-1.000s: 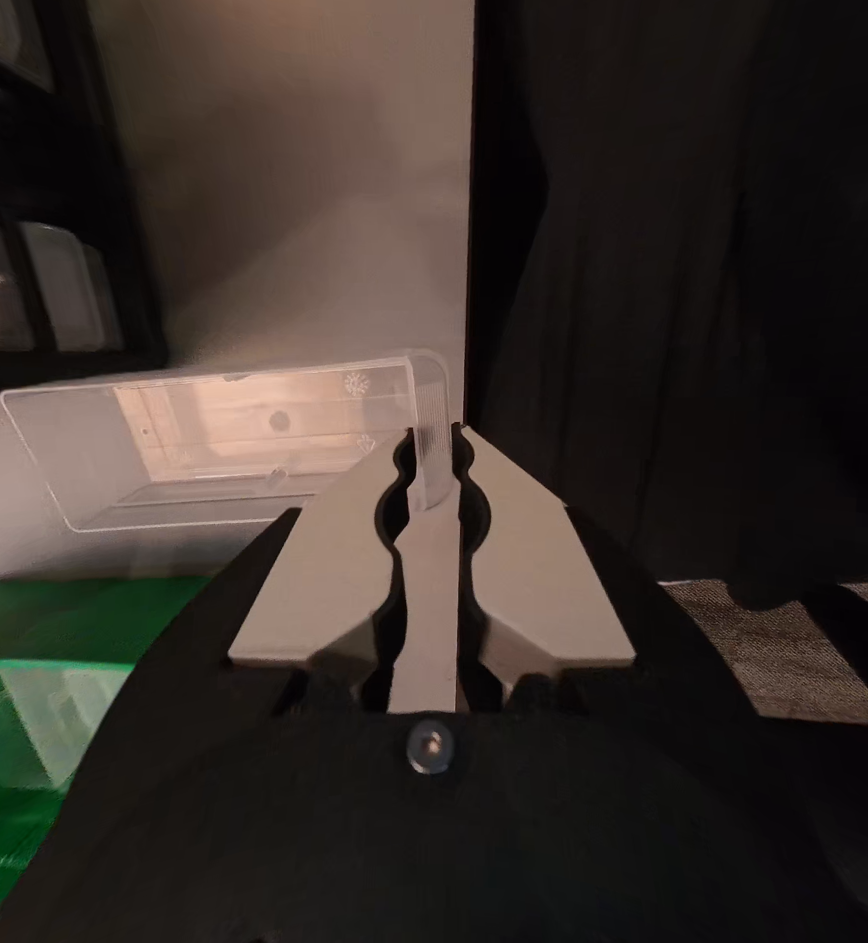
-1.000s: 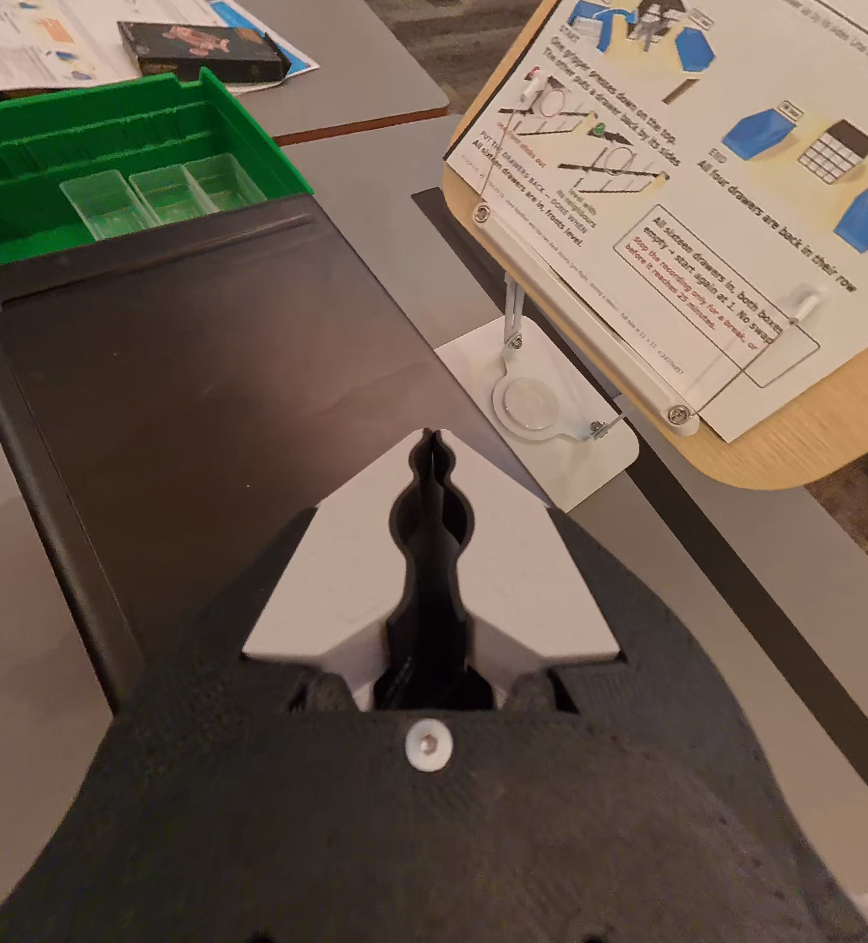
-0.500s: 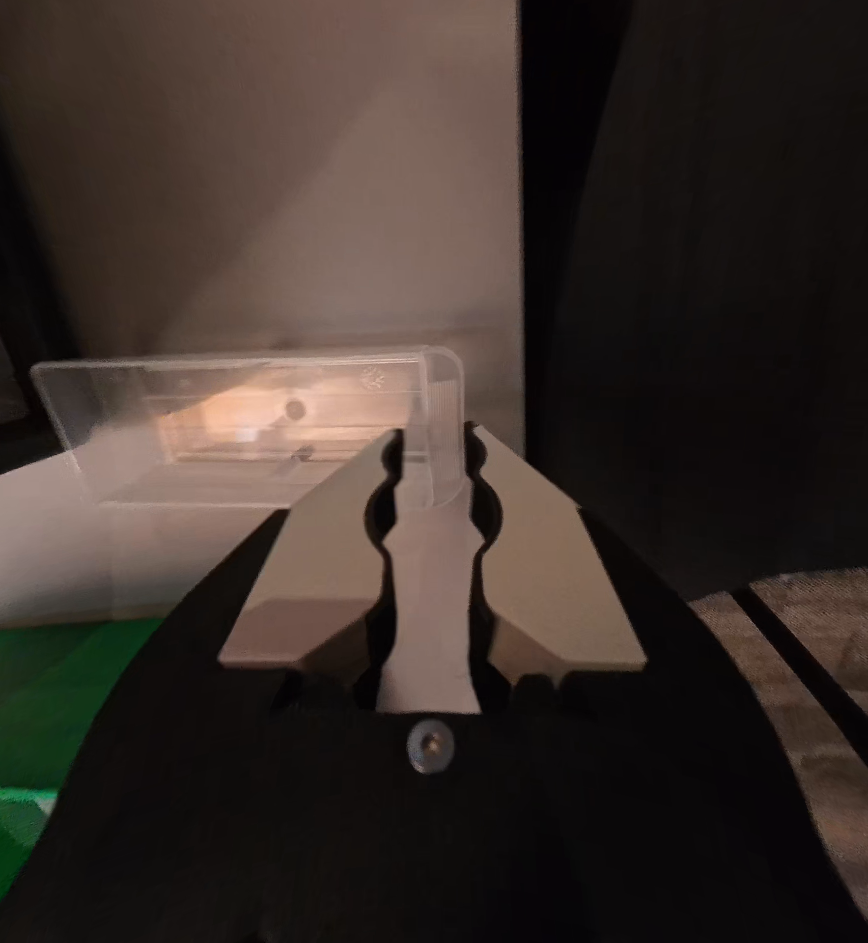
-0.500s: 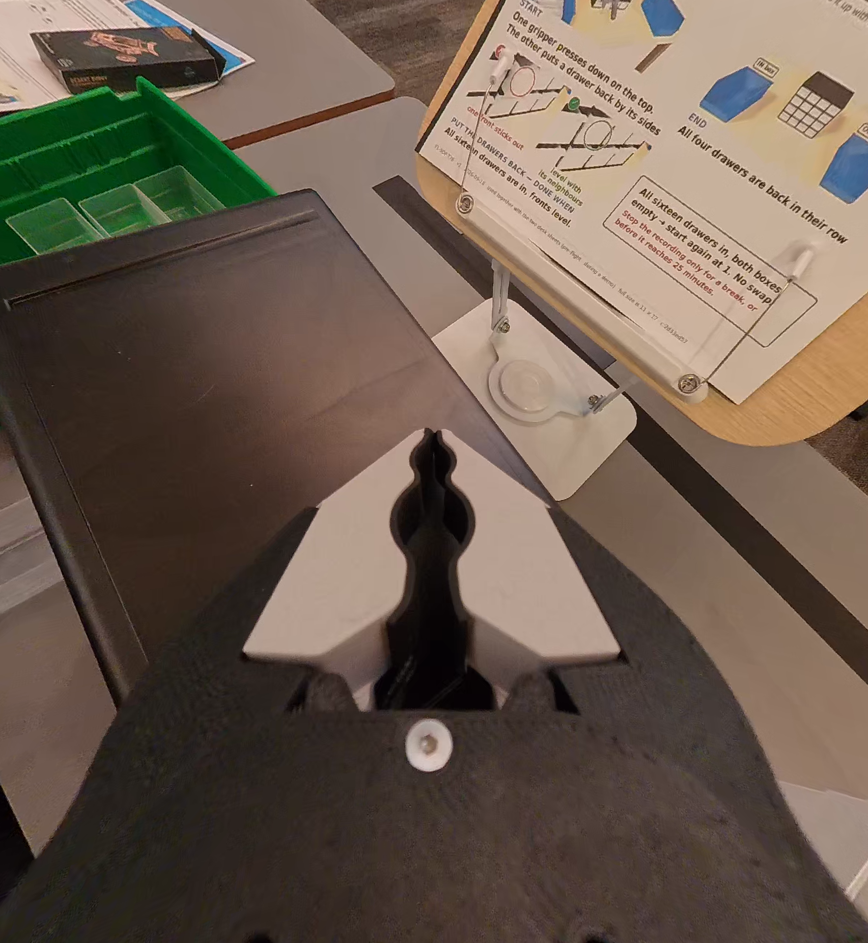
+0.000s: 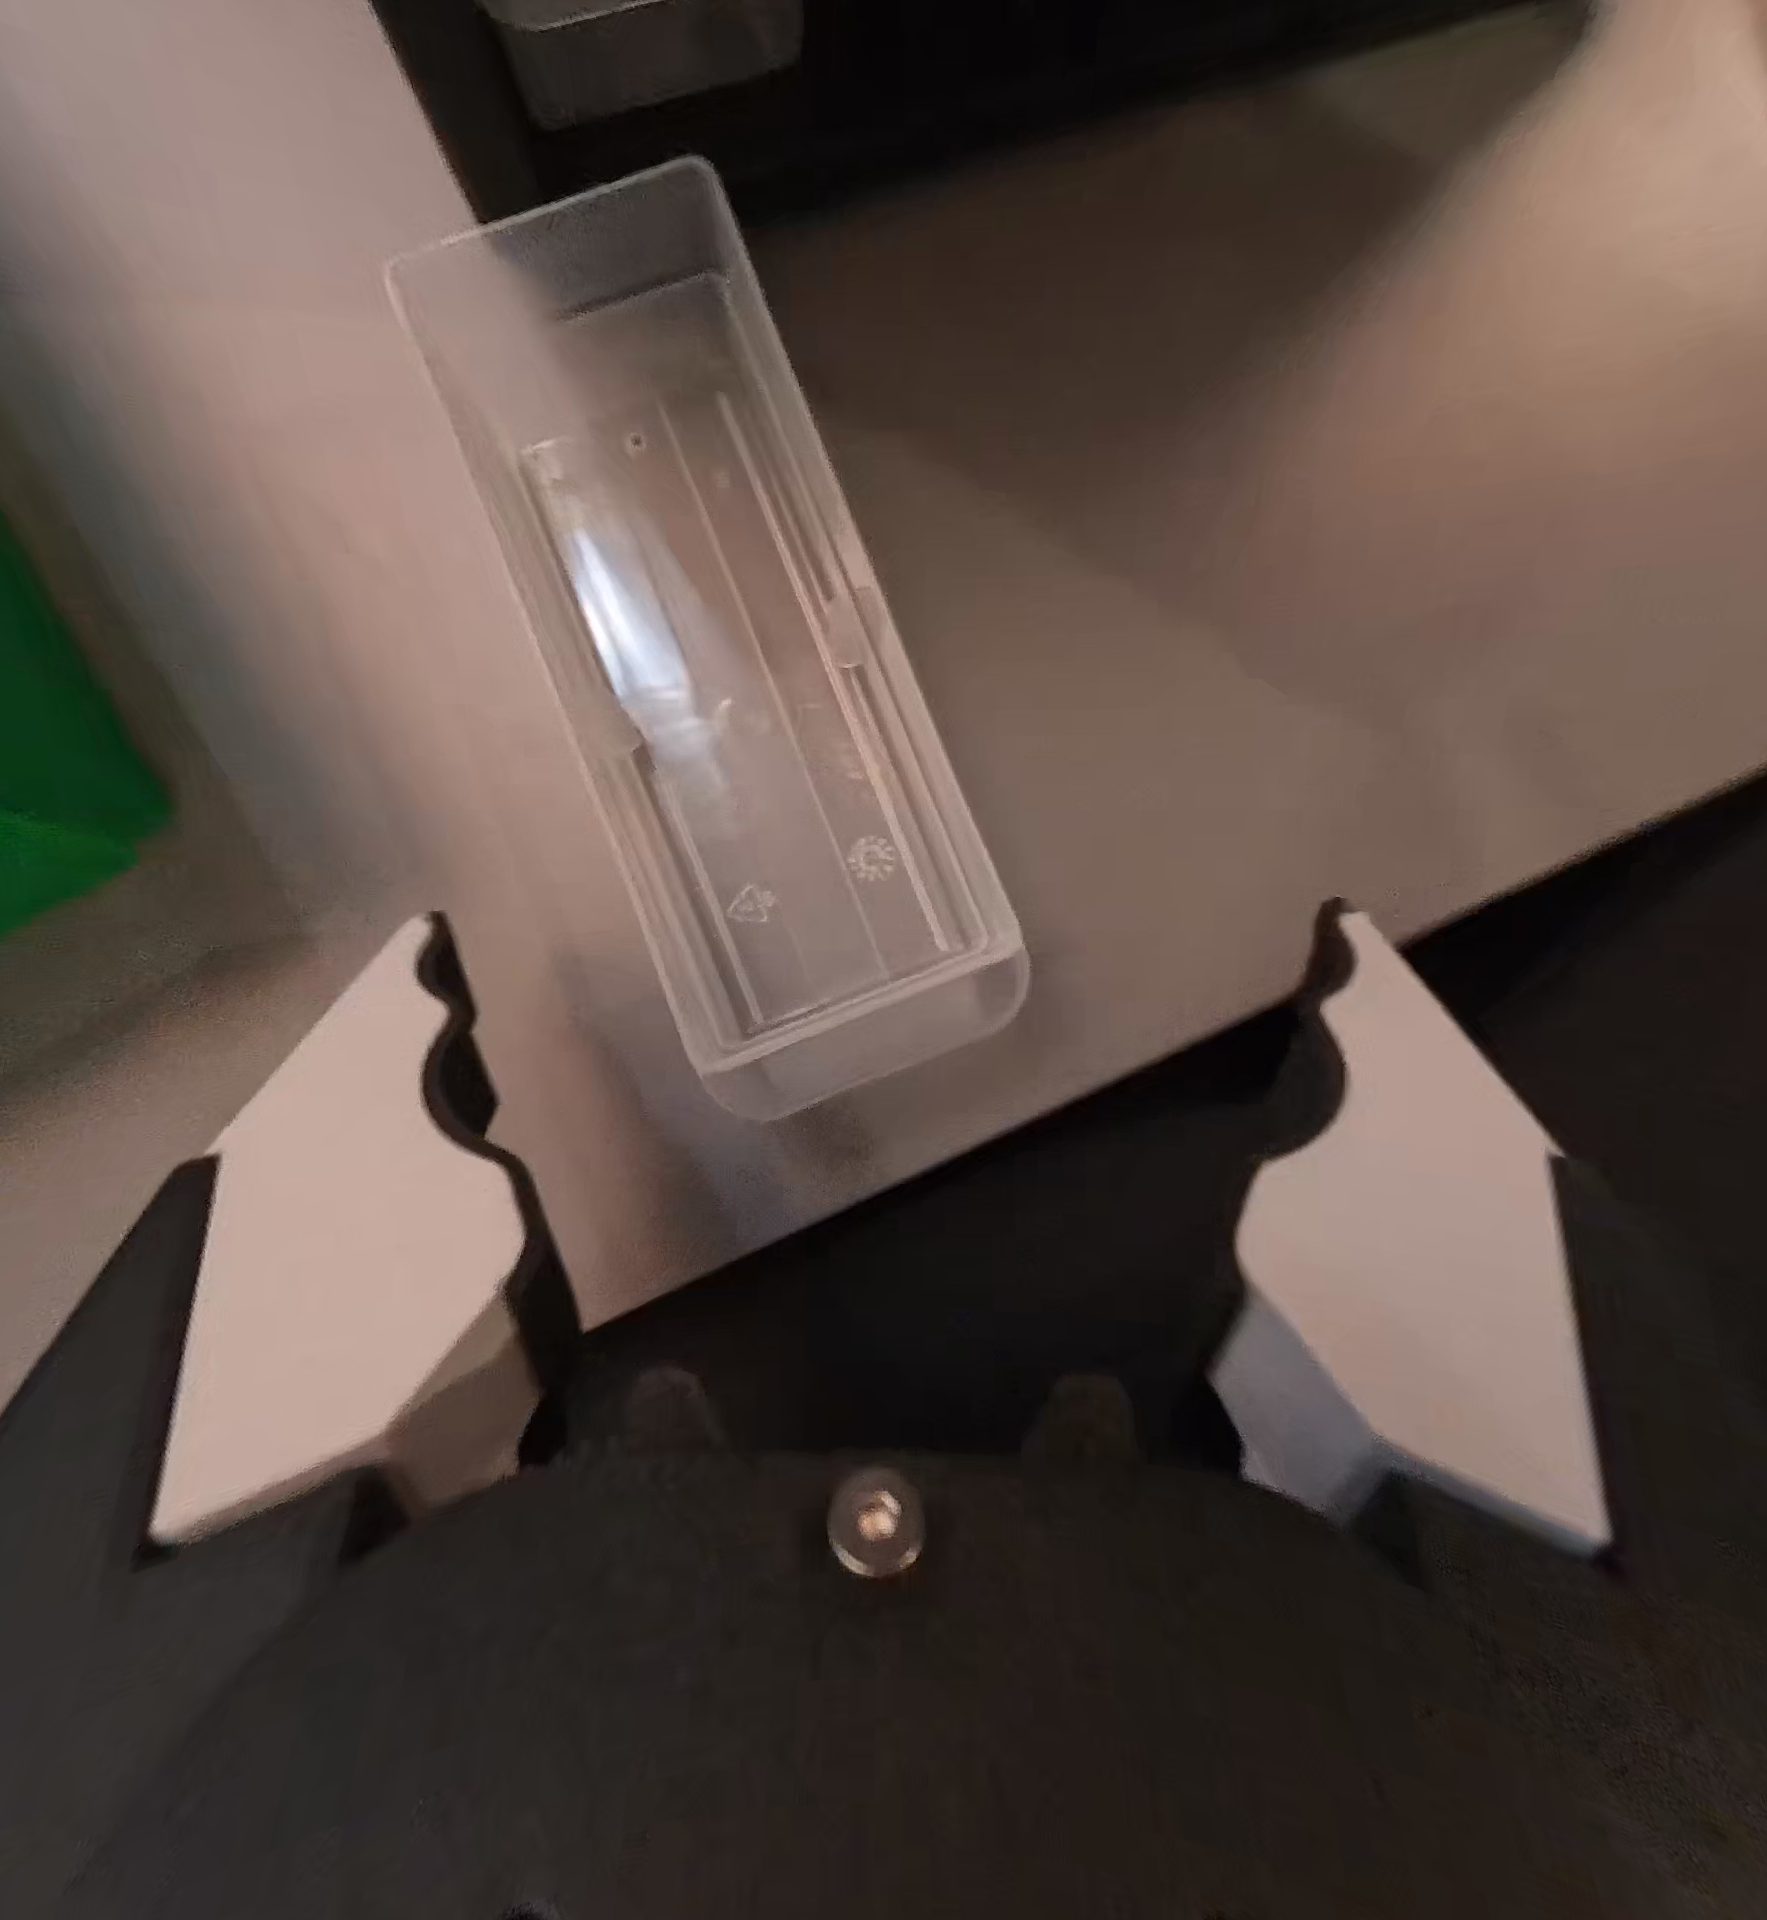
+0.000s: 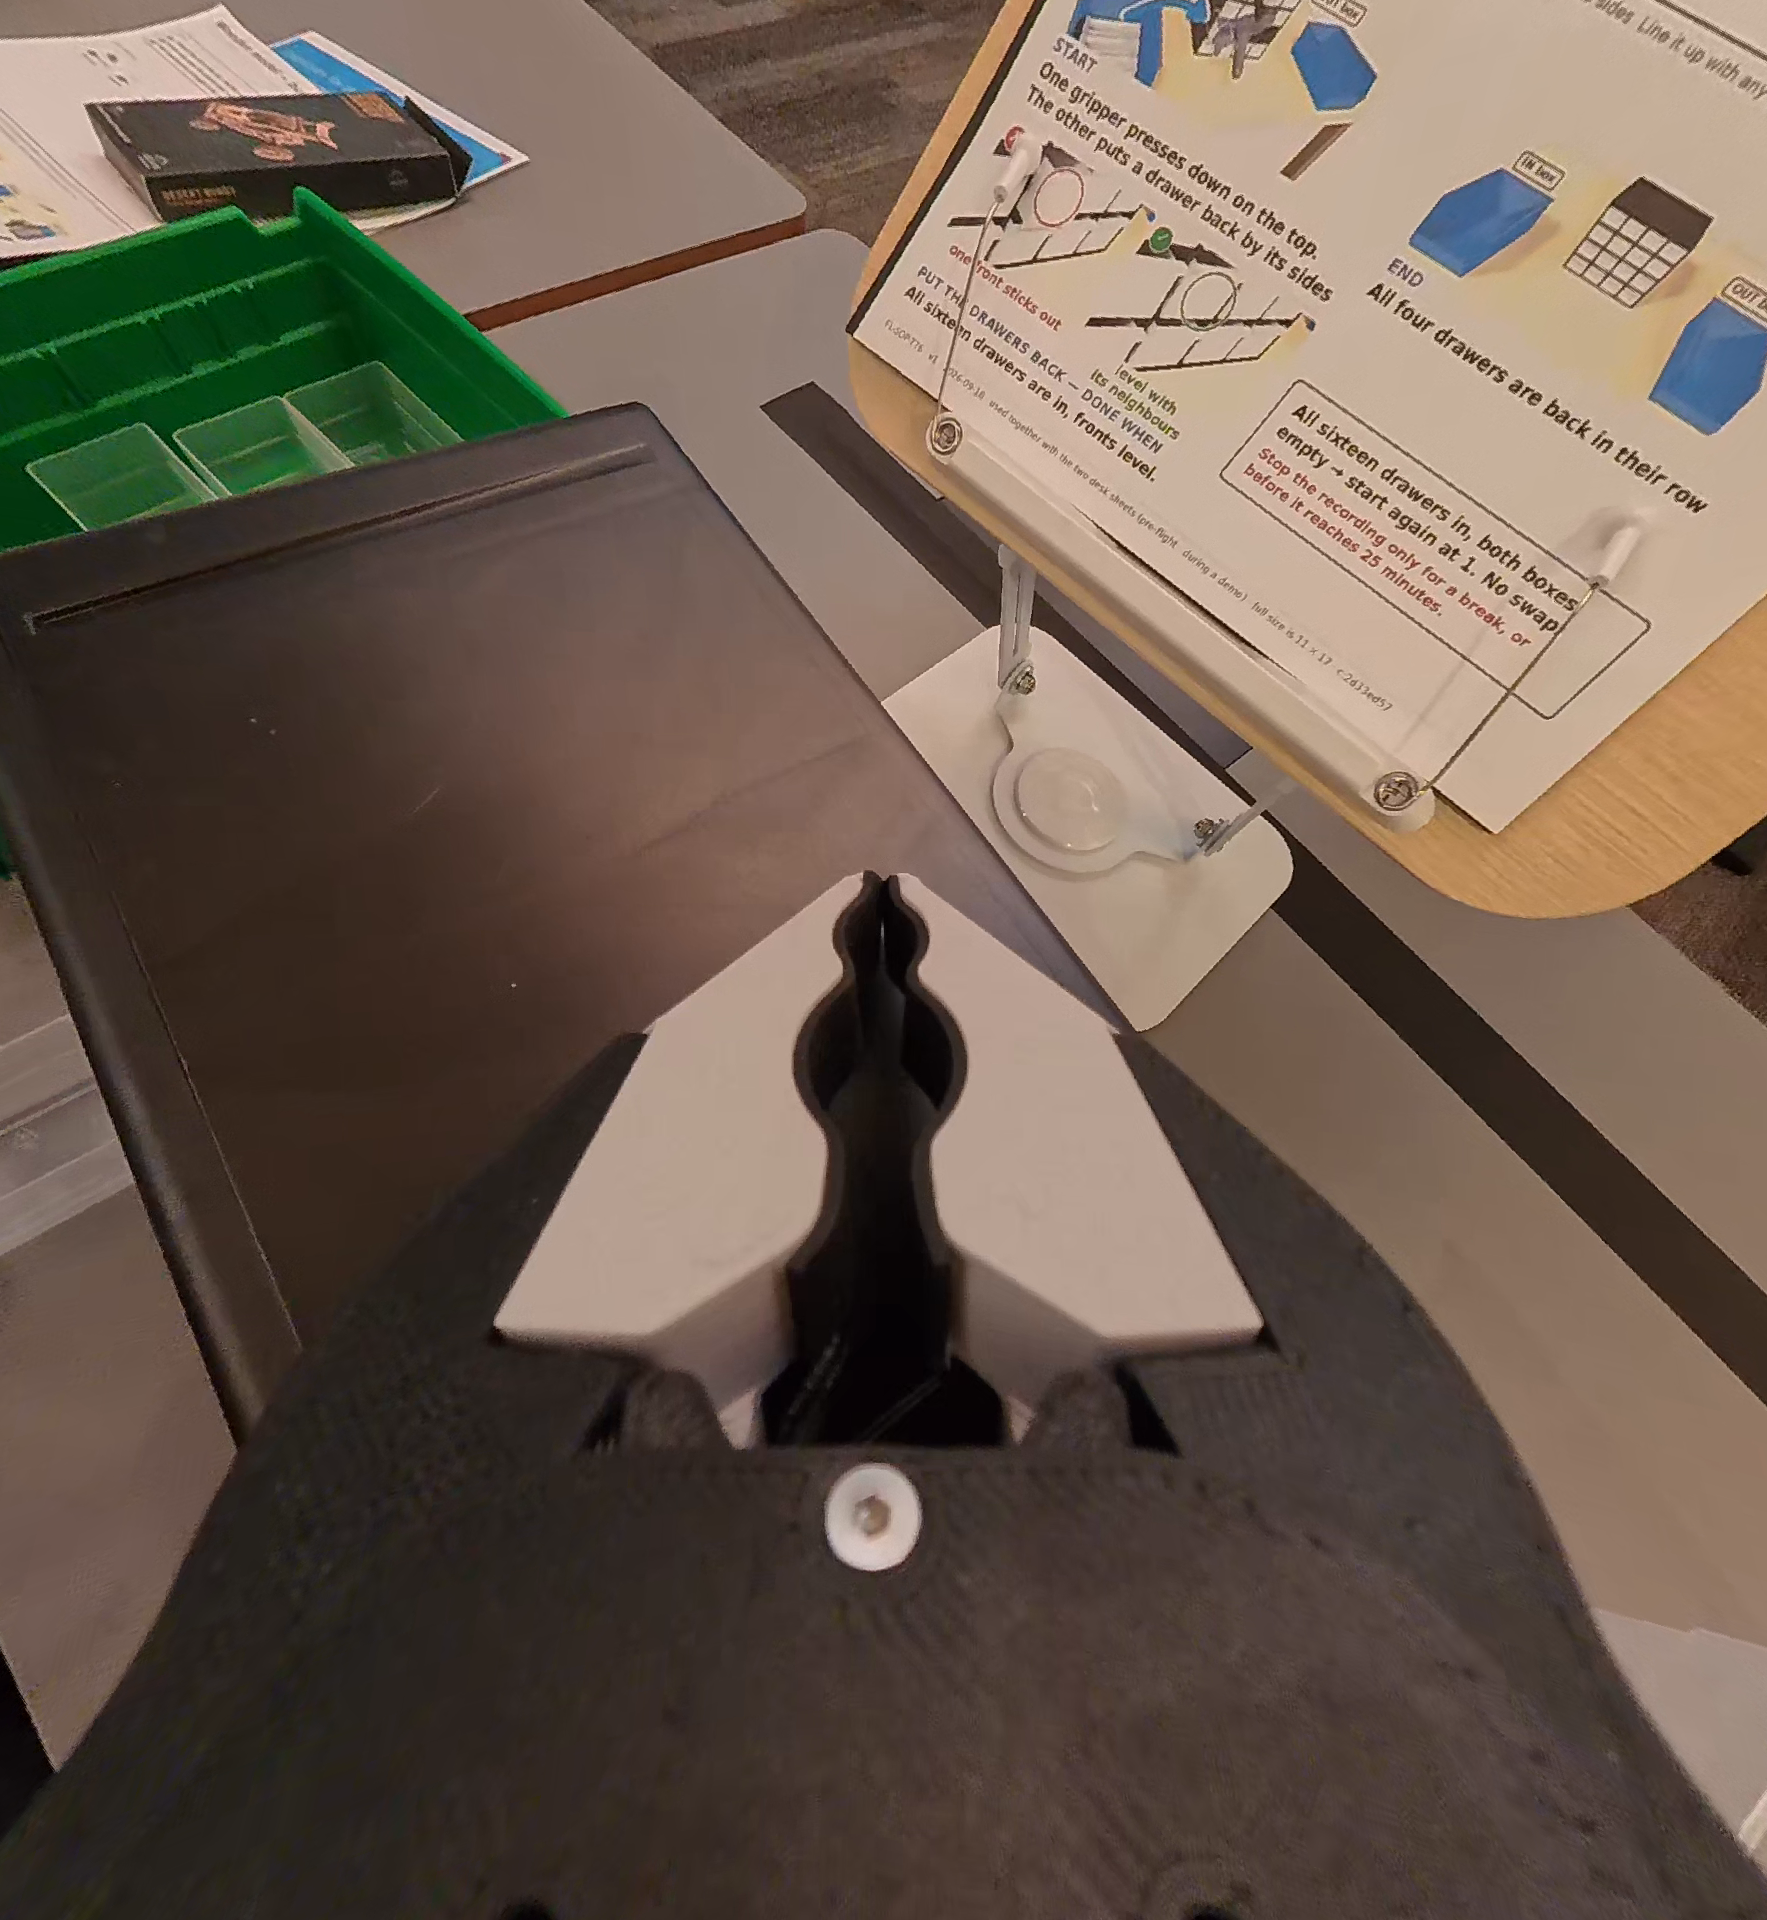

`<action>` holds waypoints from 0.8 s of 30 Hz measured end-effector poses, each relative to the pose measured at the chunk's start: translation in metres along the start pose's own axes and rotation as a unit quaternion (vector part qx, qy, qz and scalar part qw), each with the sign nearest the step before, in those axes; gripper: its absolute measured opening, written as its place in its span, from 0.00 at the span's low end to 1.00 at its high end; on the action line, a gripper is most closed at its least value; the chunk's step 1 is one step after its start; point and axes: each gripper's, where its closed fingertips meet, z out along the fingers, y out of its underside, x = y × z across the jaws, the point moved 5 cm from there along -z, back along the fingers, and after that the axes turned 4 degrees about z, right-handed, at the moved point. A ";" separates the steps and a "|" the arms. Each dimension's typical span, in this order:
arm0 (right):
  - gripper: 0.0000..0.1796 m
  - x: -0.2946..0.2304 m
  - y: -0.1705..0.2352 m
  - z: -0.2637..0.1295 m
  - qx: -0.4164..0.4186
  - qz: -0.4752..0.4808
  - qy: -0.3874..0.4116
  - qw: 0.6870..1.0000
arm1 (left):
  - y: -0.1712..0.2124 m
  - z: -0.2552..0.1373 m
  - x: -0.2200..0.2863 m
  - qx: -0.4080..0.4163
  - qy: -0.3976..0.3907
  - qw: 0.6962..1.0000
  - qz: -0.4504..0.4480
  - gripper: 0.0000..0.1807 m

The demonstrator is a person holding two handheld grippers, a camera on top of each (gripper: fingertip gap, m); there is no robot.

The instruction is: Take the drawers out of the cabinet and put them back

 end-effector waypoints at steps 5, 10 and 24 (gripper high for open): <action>0.00 0.000 0.000 -0.001 0.005 -0.002 -0.002 1.000 | -0.003 0.009 -0.005 0.037 -0.041 0.998 -0.004 0.40; 0.00 0.000 0.000 -0.001 0.008 -0.003 -0.002 1.000 | -0.005 0.002 -0.011 0.057 -0.038 0.998 -0.005 0.38; 0.00 0.000 0.000 -0.001 0.005 -0.002 0.002 1.000 | -0.049 0.009 0.039 0.060 0.053 0.996 0.030 0.36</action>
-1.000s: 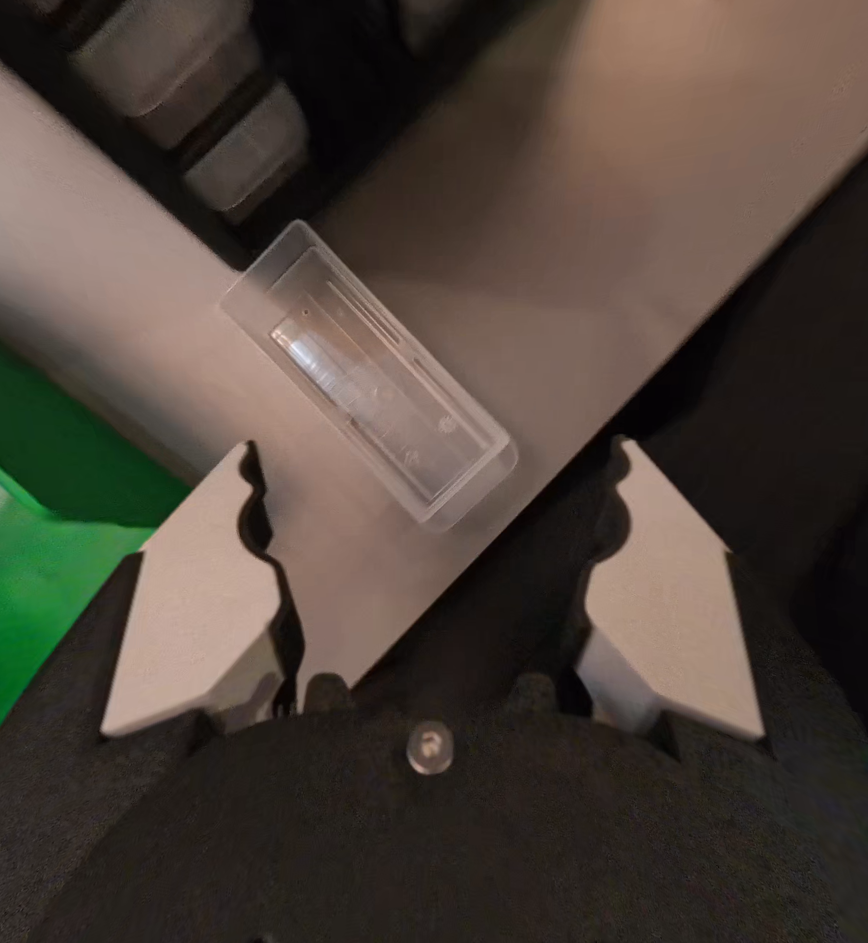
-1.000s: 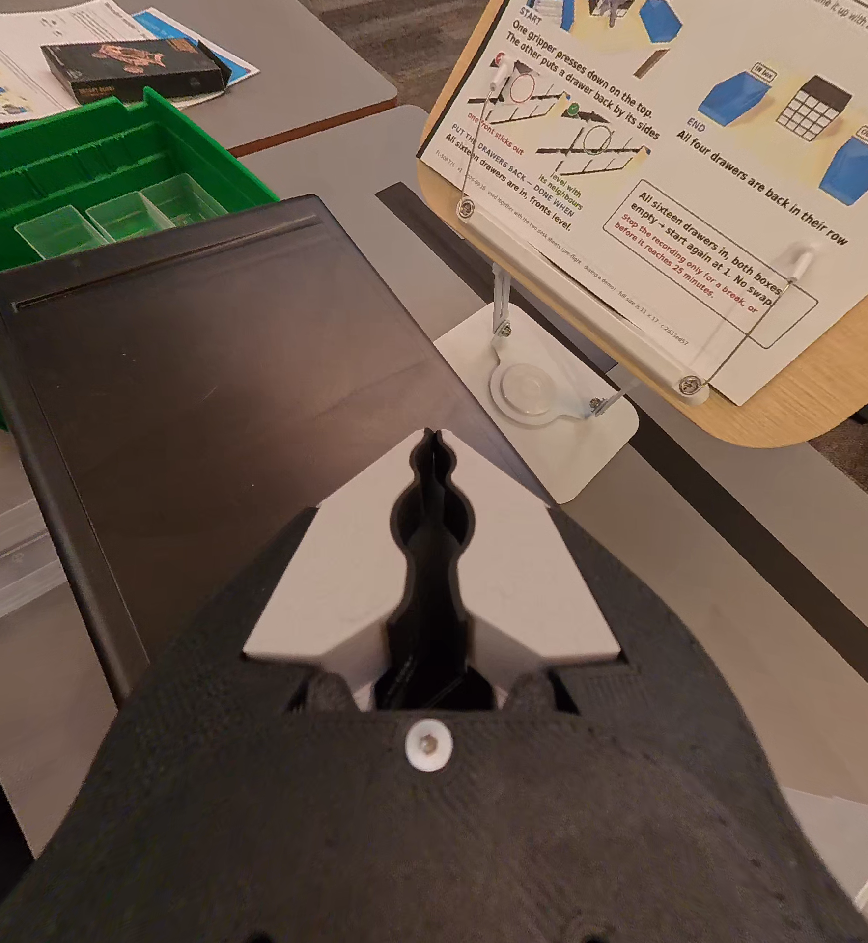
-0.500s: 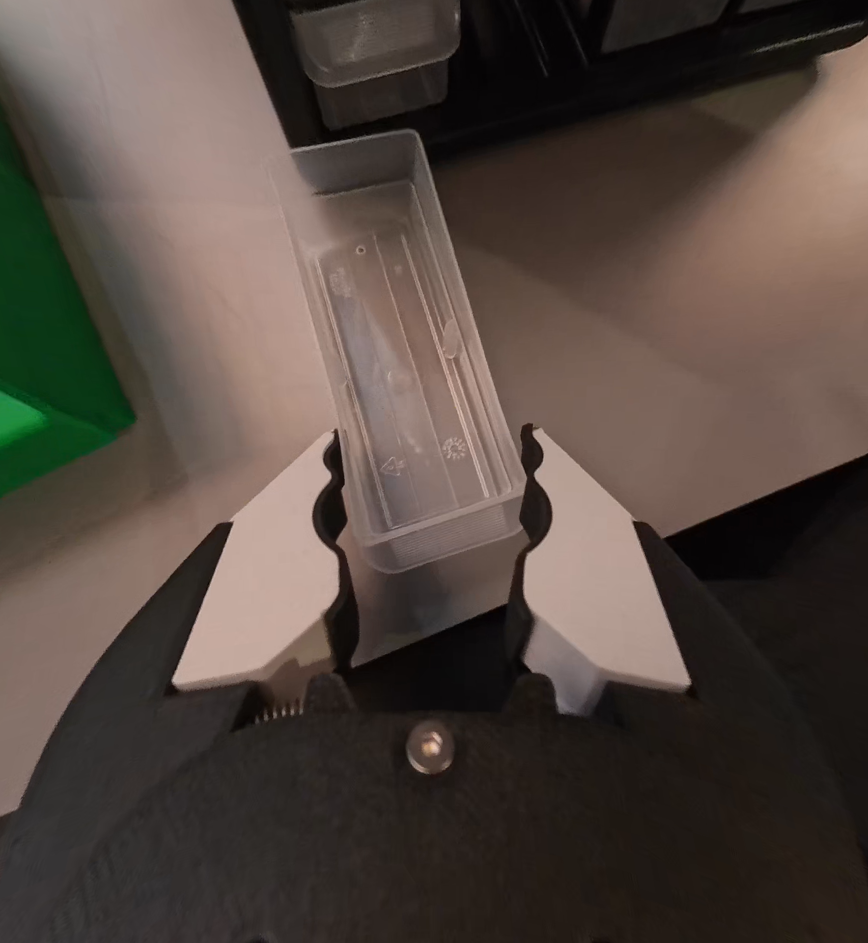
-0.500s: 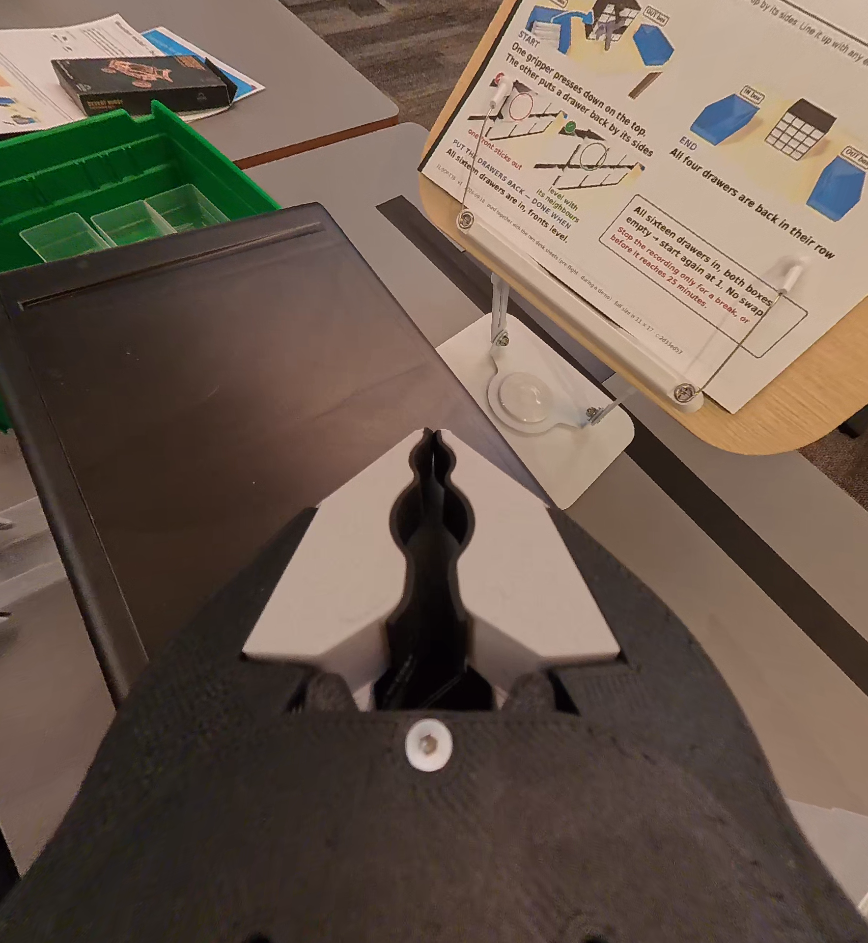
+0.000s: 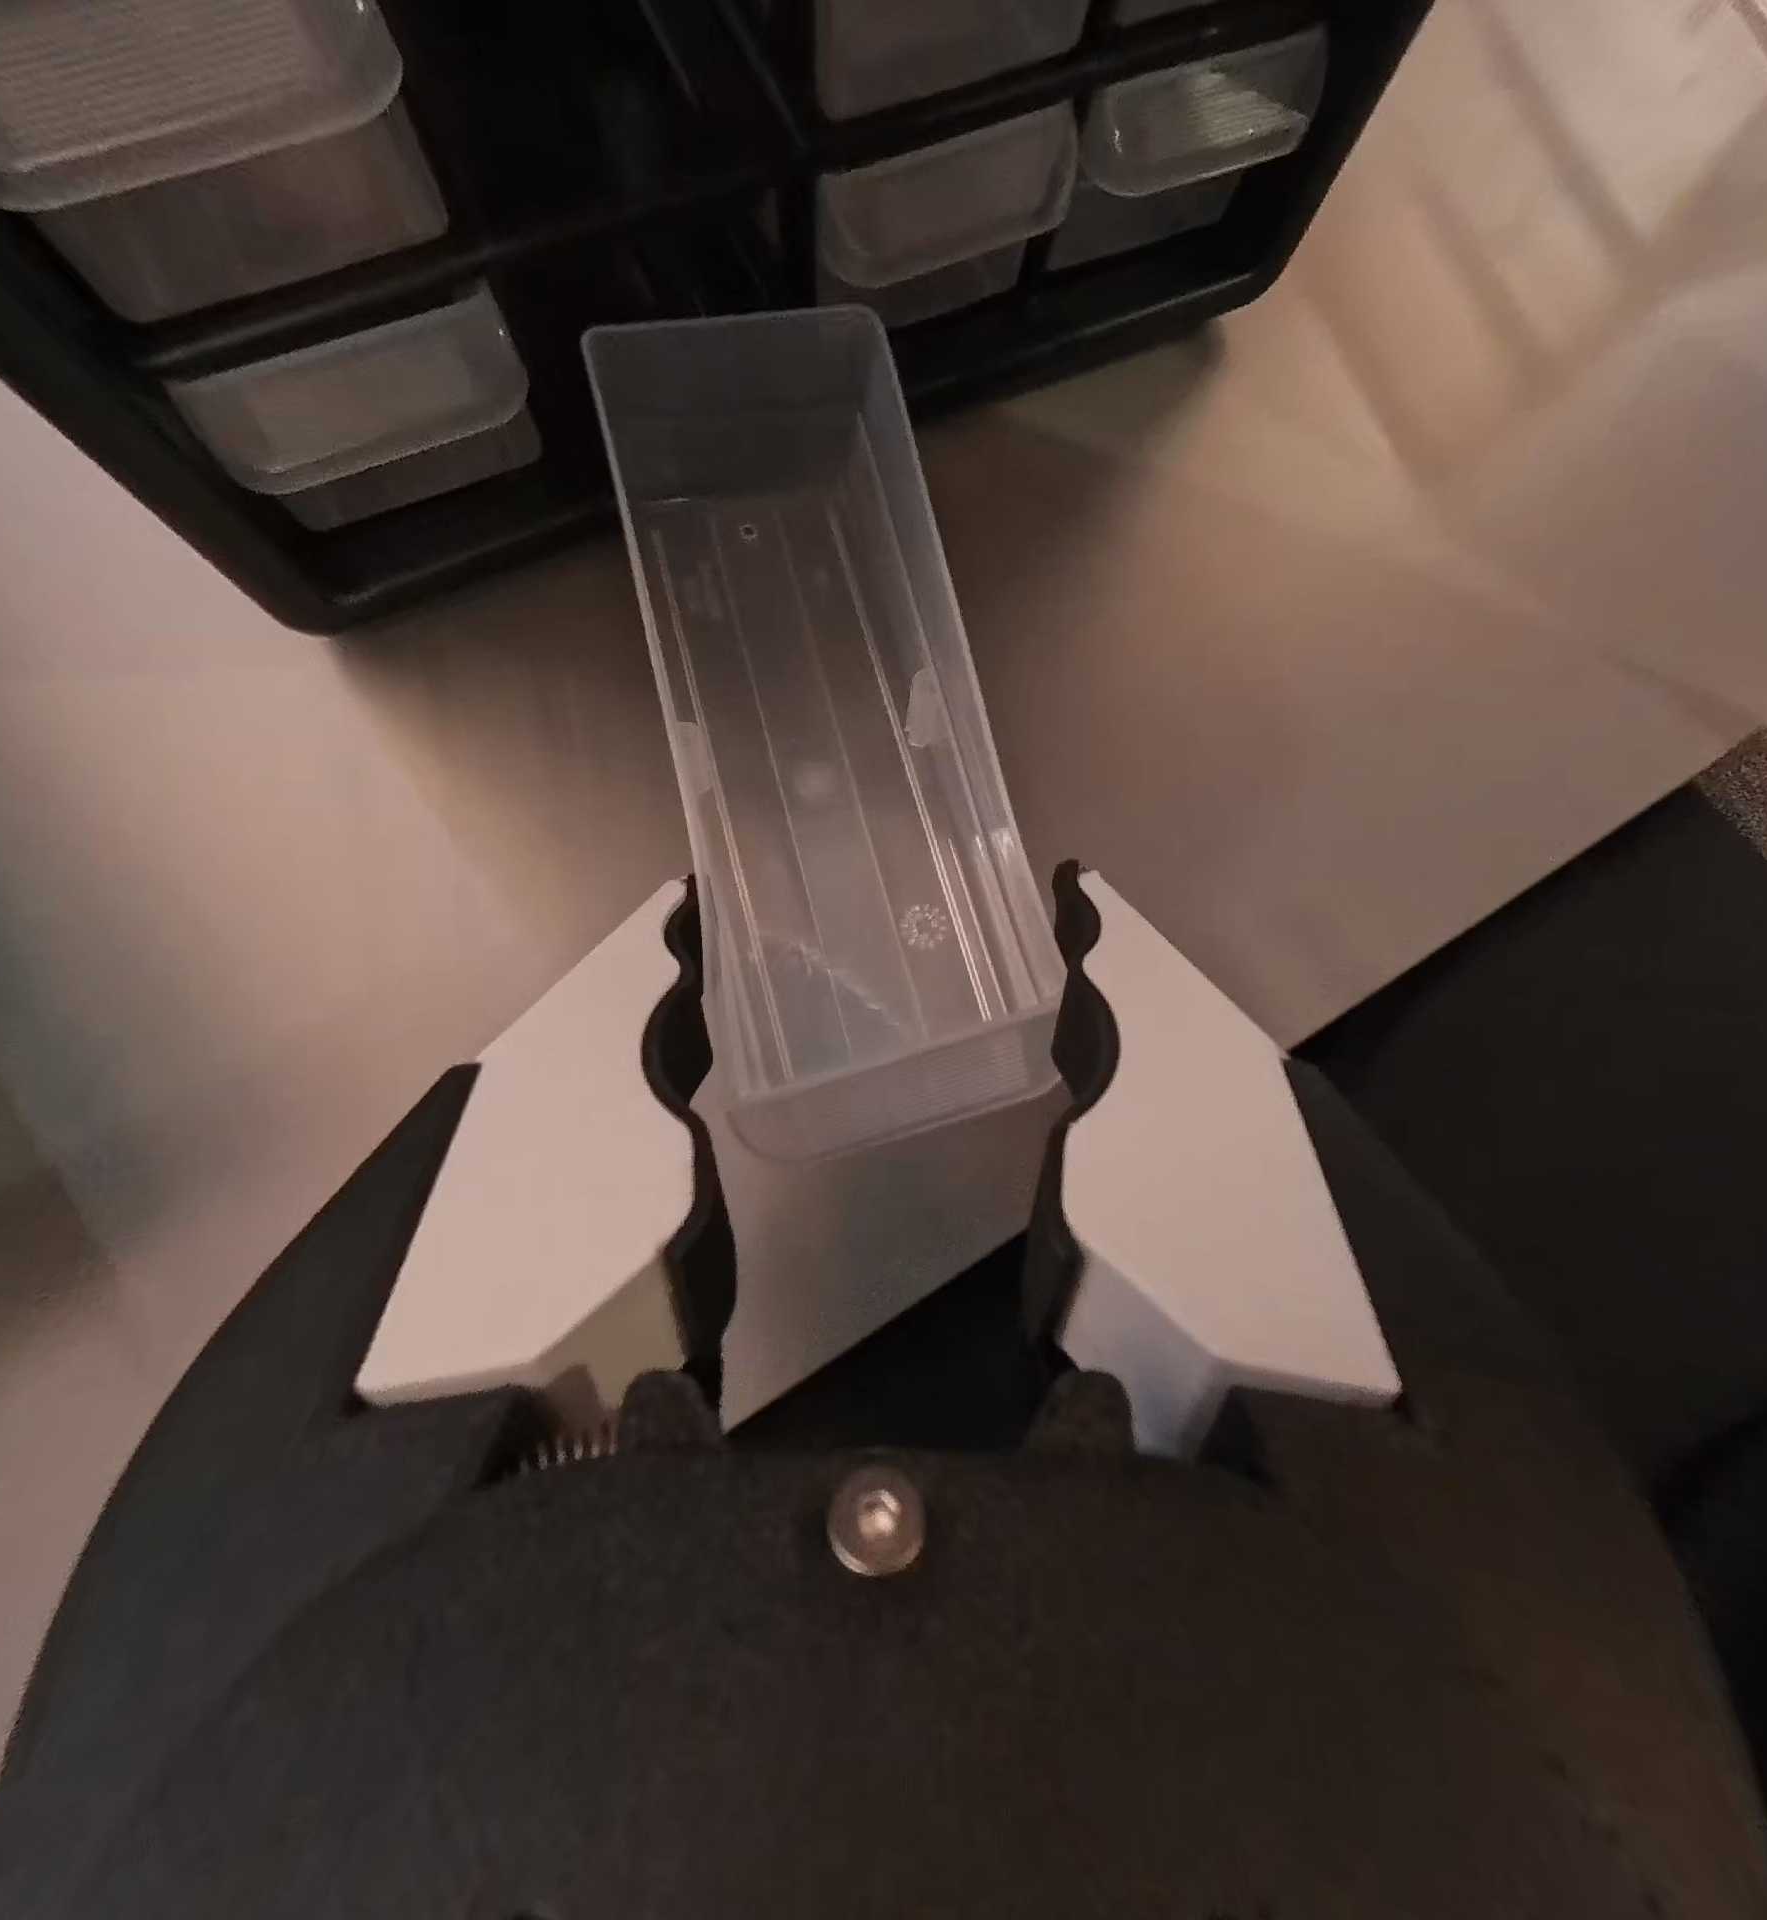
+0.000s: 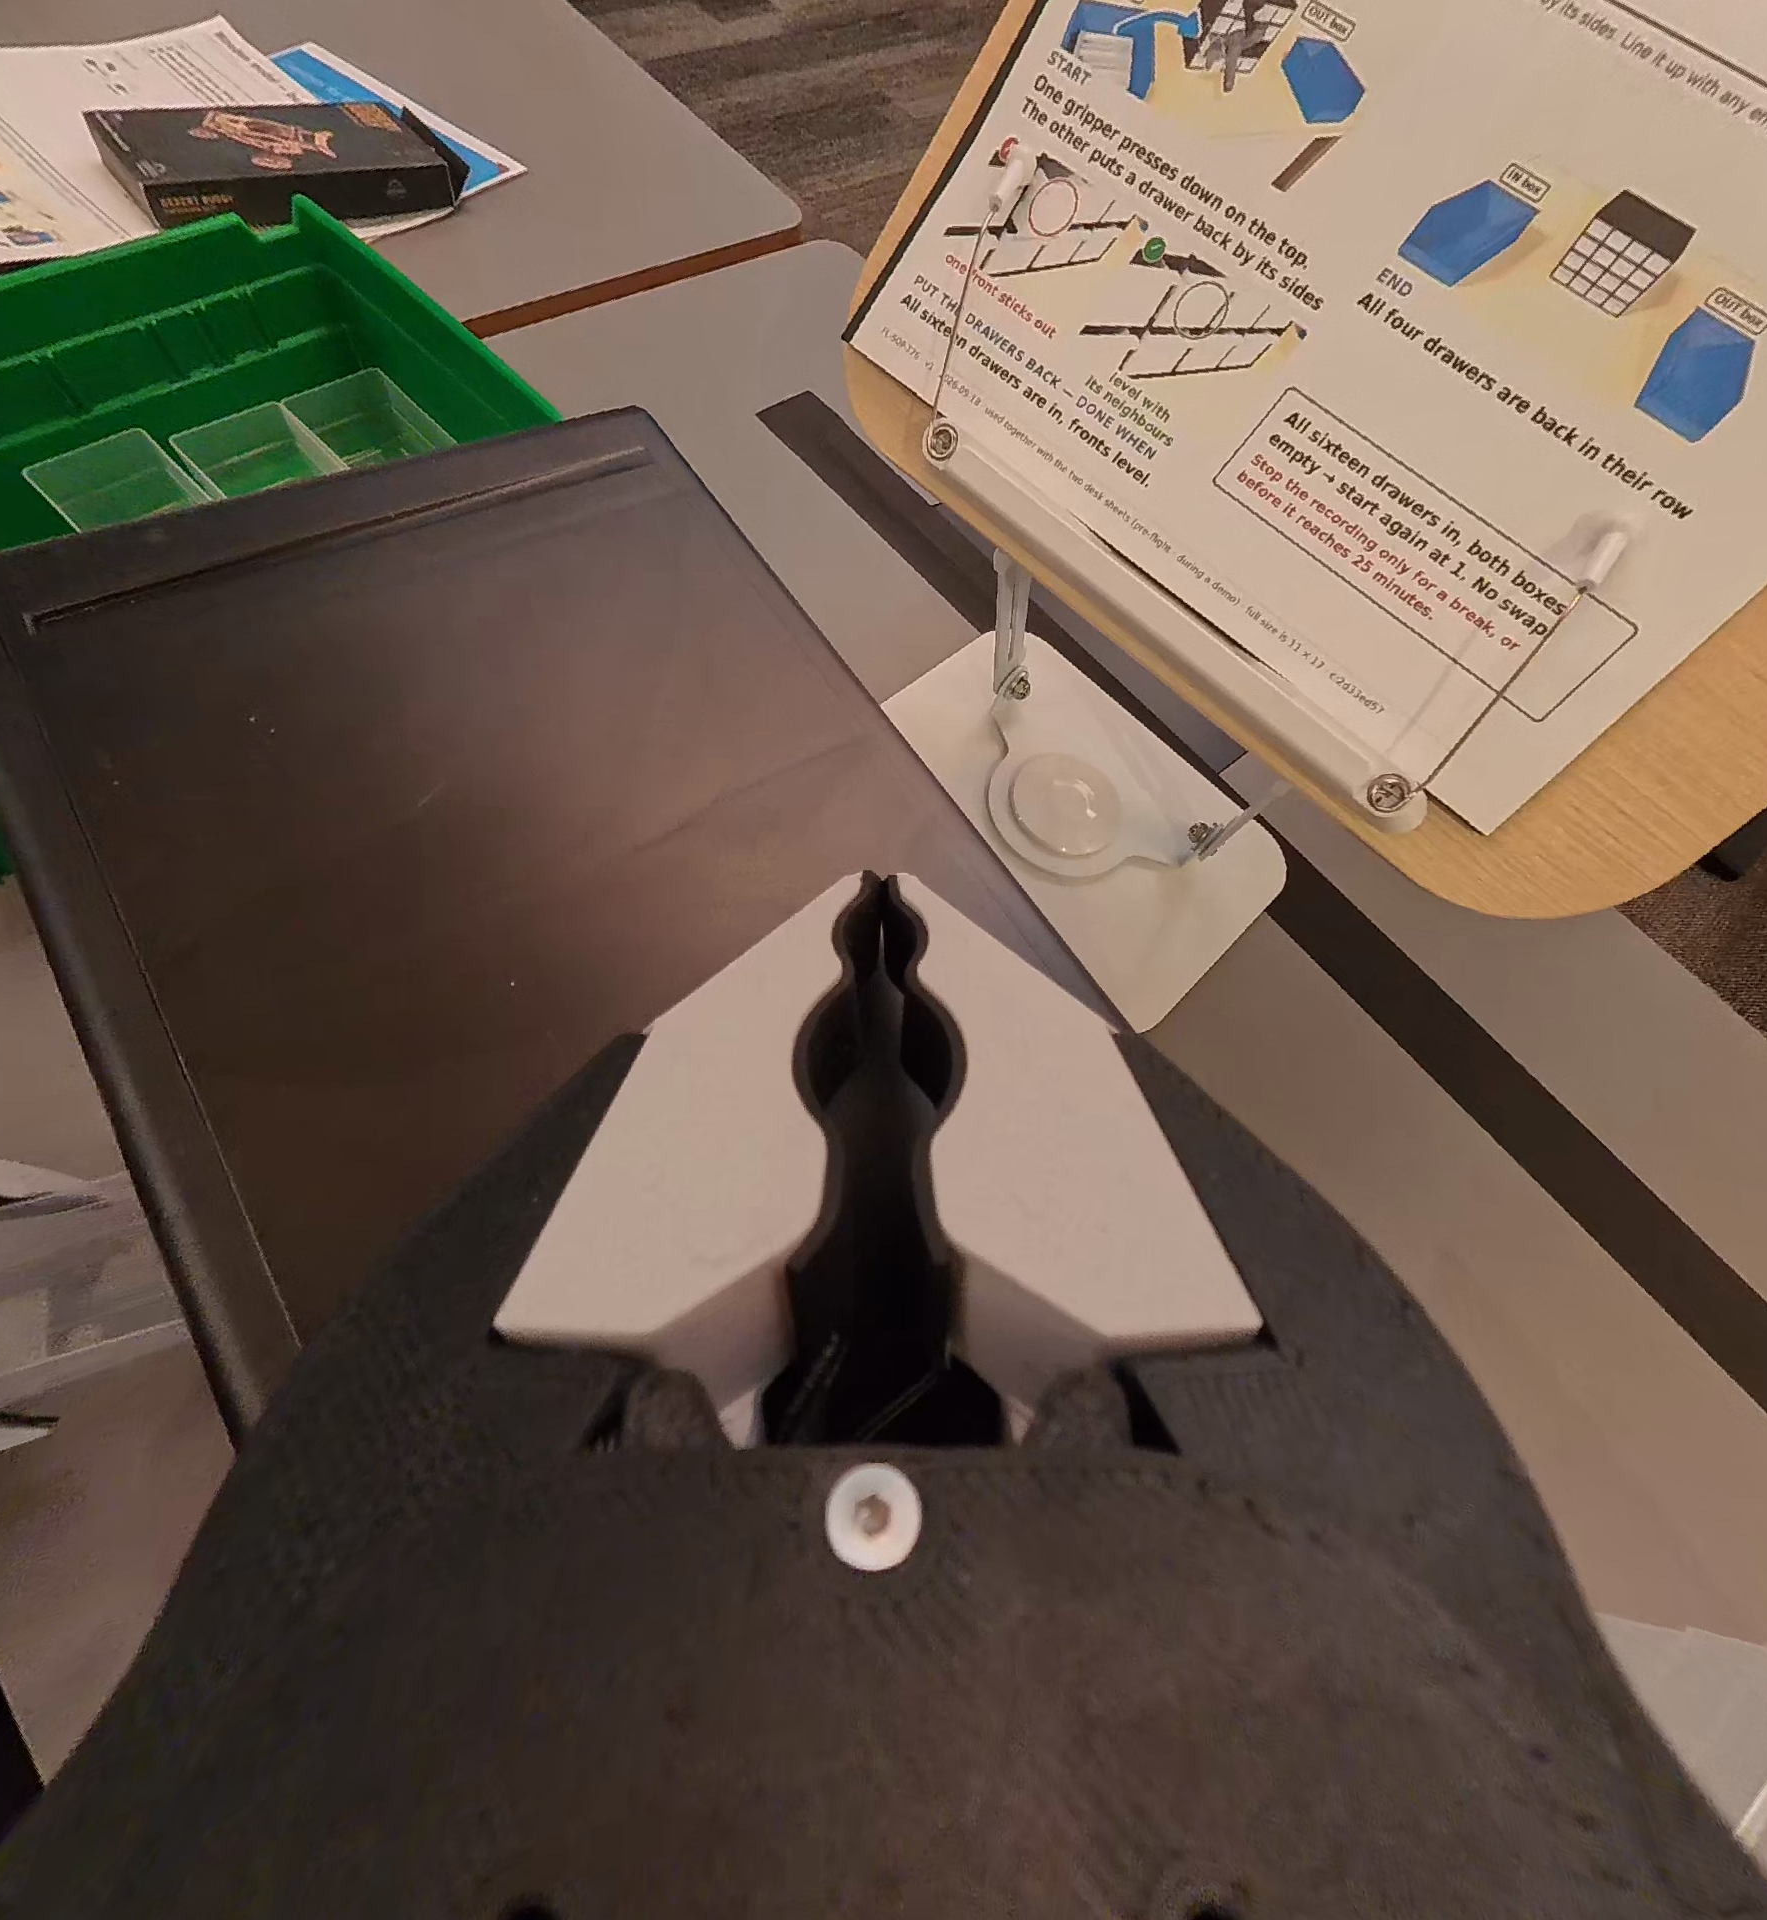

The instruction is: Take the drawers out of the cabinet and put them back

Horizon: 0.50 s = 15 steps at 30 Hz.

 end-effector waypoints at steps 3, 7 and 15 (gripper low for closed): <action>0.00 0.000 0.000 0.000 -0.001 0.003 0.000 1.000 | -0.007 0.003 -0.005 -0.005 -0.001 1.000 -0.009 0.36; 0.00 -0.001 0.000 0.000 -0.002 0.007 0.001 1.000 | -0.012 0.007 -0.006 -0.018 0.007 1.000 -0.013 0.36; 0.00 -0.006 0.001 -0.003 0.004 0.015 0.010 1.000 | -0.013 0.007 -0.014 -0.025 0.008 0.999 -0.039 0.36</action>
